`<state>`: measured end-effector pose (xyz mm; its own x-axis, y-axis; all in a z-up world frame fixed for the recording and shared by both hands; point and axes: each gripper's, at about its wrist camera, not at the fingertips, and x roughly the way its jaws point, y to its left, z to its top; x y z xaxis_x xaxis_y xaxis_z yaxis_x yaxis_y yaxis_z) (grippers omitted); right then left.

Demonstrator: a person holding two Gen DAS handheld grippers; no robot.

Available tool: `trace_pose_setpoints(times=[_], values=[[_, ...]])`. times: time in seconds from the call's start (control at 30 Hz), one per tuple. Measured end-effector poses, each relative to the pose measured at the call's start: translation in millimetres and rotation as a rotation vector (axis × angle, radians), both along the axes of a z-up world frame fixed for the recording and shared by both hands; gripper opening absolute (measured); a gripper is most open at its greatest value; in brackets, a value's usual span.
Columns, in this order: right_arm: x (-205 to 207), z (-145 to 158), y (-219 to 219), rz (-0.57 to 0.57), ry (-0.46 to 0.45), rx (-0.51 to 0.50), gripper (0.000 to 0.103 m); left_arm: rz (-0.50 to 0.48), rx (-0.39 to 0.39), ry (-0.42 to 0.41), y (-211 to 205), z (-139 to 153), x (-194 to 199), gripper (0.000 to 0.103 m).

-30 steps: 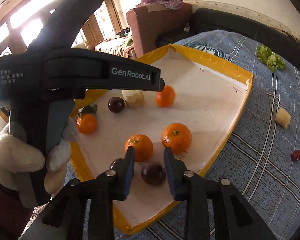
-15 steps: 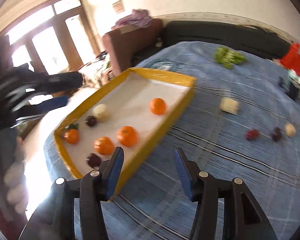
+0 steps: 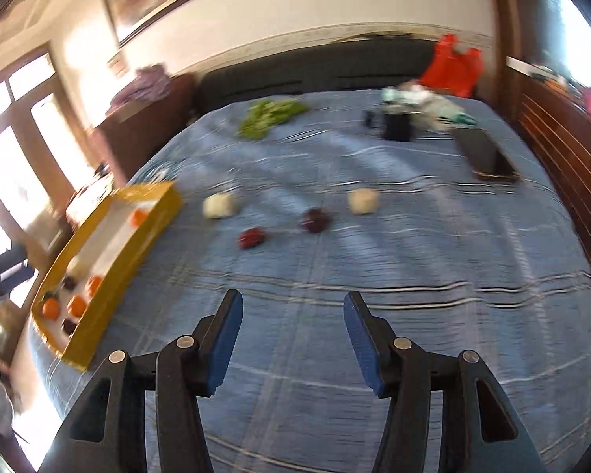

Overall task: Organize fruits
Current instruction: 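Move both open tools back over the remaining fruit on the cloth, then grasp a red date with the left tool while the right grasps a dark plum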

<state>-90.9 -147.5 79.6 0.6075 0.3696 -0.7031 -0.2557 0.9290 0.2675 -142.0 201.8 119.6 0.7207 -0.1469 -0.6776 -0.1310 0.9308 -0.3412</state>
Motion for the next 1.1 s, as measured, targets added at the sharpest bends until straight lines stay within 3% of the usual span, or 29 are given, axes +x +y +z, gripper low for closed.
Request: trace_pose_setpoints(times=[0.3,0.33,0.43,0.8,0.9,0.97,1.1], values=[[48,-11,-14,-0.056,0.029,0.042,0.062,-0.080,0.086,0.023,-35,-17,16,0.084],[56,-14,-10,-0.052,0.039,0.053,0.062,-0.085,0.088,0.024,-37,-19,18,0.080],[87,-25,7,-0.040,0.074,0.078,0.062,-0.096,0.093,0.031,-40,-24,25,0.057],[139,-68,51,-0.037,0.120,0.022,0.062,-0.156,0.173,0.092,-57,-44,73,0.056],[137,-69,56,-0.030,0.084,-0.025,0.042,-0.195,0.197,0.101,-70,-51,90,0.056],[138,-70,53,-0.006,0.089,0.016,0.030,-0.215,0.203,0.113,-78,-56,102,0.056],[136,-68,49,0.000,0.080,0.036,0.029,-0.259,0.221,0.124,-97,-67,127,0.056]])
